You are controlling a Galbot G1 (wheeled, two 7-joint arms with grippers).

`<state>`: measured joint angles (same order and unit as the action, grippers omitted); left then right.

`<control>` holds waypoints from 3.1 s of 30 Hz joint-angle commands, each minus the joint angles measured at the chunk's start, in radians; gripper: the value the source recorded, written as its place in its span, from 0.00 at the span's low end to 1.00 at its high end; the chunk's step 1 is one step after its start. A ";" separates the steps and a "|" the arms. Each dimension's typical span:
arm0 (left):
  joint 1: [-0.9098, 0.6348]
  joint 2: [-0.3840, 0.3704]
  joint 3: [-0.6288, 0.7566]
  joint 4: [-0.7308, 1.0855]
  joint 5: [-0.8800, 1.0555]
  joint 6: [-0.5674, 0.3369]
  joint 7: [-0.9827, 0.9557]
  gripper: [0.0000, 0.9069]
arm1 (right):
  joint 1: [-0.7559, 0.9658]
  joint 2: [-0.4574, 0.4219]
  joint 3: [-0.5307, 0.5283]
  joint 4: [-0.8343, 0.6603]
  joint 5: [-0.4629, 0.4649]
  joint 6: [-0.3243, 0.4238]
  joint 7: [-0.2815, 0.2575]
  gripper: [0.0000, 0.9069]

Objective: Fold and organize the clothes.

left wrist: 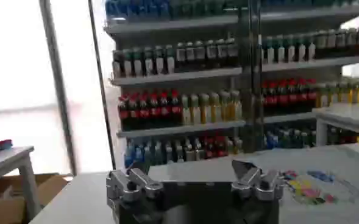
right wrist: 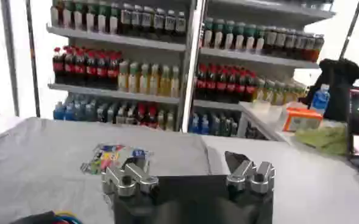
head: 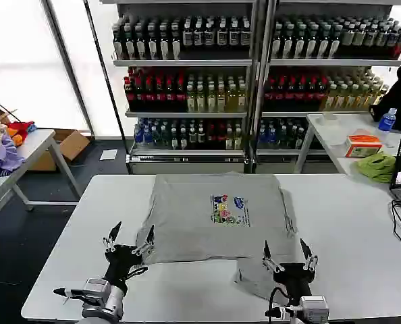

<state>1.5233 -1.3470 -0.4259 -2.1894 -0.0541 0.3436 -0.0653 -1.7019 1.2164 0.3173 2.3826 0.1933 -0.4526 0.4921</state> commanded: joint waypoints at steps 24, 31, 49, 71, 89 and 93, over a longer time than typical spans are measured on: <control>-0.040 0.054 0.050 0.170 -0.100 0.107 -0.005 1.00 | -0.085 -0.021 -0.027 -0.062 0.154 -0.007 0.115 1.00; -0.067 0.058 0.027 0.192 -0.128 0.107 -0.005 1.00 | -0.085 -0.010 -0.037 -0.078 0.143 -0.002 0.114 1.00; -0.066 0.072 0.012 0.246 -0.158 0.103 -0.010 0.13 | -0.073 0.021 -0.065 -0.159 0.132 0.021 0.097 0.00; -0.036 0.056 0.020 0.227 -0.159 0.103 -0.014 0.00 | -0.055 0.016 -0.060 -0.217 0.130 0.094 0.054 0.00; -0.090 0.000 0.030 0.129 -0.202 -0.060 -0.012 0.00 | 0.037 0.086 -0.031 -0.081 -0.186 0.279 -0.062 0.00; -0.167 -0.023 0.020 0.133 -0.230 -0.080 -0.021 0.00 | 0.135 0.130 -0.016 -0.092 -0.204 0.275 -0.081 0.00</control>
<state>1.4104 -1.3548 -0.4062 -2.0268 -0.2666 0.3153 -0.0893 -1.6070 1.3194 0.3067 2.2430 0.0741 -0.2196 0.4260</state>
